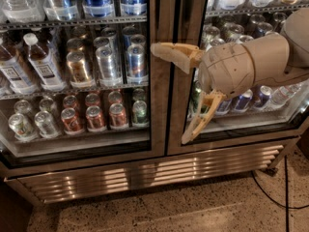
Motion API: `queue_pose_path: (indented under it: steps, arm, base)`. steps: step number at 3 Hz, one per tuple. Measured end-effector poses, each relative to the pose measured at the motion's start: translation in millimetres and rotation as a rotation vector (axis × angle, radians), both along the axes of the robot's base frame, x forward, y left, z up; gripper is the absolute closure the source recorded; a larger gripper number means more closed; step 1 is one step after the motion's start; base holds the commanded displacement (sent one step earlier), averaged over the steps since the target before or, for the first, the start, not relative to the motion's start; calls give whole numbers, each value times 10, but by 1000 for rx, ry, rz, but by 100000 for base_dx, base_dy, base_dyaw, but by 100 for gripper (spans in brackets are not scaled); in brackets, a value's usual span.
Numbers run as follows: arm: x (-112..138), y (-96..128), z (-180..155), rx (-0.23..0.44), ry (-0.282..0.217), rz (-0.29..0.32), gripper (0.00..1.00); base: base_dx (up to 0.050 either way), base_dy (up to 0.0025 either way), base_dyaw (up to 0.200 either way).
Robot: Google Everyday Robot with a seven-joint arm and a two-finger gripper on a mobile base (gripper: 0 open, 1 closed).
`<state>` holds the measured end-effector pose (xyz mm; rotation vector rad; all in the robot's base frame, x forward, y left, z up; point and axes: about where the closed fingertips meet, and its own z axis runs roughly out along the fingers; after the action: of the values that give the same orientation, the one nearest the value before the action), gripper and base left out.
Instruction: Open right fridge door
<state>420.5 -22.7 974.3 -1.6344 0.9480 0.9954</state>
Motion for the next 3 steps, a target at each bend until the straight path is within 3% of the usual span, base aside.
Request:
queue_pose_path:
  steps: [1, 2, 3]
  arm:
    - [0, 0, 0, 0, 0, 0, 0]
    - [-21, -52, 23, 53, -18, -51, 0]
    - [-90, -99, 51, 127, -78, -150, 0]
  base:
    - [0, 0, 0]
    - [0, 0, 0]
    - [0, 0, 0]
